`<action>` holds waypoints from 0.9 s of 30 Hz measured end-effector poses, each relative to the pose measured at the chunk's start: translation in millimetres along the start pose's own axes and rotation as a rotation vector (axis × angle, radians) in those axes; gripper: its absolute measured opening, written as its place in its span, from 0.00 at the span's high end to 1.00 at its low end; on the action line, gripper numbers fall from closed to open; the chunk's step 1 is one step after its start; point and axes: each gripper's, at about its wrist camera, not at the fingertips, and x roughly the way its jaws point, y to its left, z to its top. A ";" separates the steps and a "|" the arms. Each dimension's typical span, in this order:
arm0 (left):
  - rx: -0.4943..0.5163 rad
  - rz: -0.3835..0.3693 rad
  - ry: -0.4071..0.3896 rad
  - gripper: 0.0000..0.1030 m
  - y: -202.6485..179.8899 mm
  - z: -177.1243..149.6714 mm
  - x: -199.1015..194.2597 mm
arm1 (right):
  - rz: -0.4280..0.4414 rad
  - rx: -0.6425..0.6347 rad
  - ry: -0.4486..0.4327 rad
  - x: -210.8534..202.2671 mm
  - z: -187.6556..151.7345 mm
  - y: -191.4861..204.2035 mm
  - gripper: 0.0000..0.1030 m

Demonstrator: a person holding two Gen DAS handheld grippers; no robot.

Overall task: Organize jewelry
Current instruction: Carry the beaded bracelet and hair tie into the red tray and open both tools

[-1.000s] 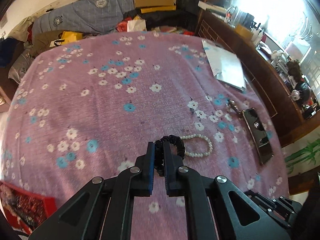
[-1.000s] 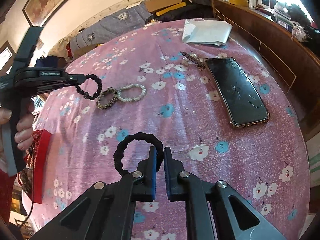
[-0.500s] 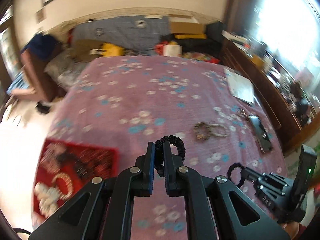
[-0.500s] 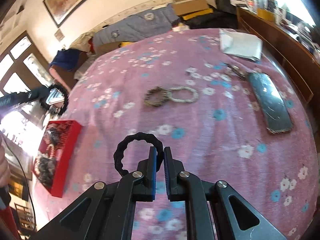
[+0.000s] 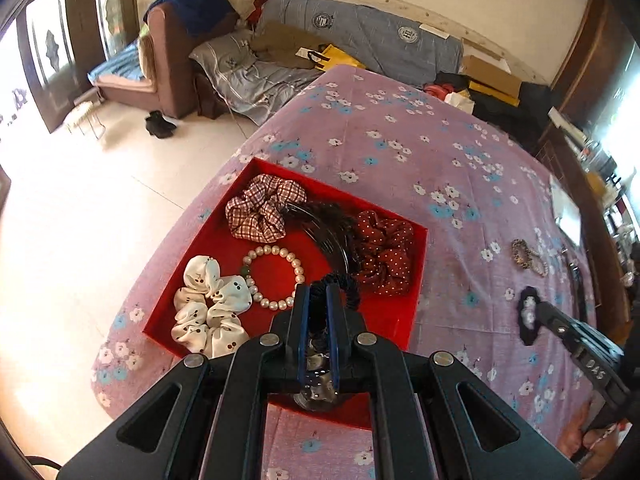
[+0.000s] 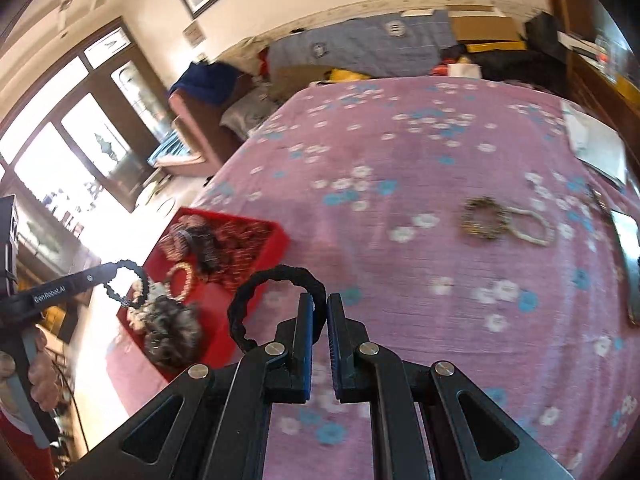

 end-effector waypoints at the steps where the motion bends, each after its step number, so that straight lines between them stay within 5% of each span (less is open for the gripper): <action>1: -0.008 -0.024 0.006 0.92 3.7 0.6 2.1 | 0.007 -0.009 0.009 5.7 1.8 9.5 0.92; 6: -0.037 -0.133 0.055 0.93 10.7 11.4 28.7 | 0.019 -0.053 0.051 29.9 6.0 48.2 0.92; 14: -0.032 -0.179 0.130 0.93 16.4 31.4 84.9 | -0.015 -0.134 0.112 66.3 2.0 95.0 0.92; 27: 0.022 -0.123 0.189 0.93 20.5 34.7 128.1 | -0.121 -0.256 0.174 119.2 -7.2 127.5 0.91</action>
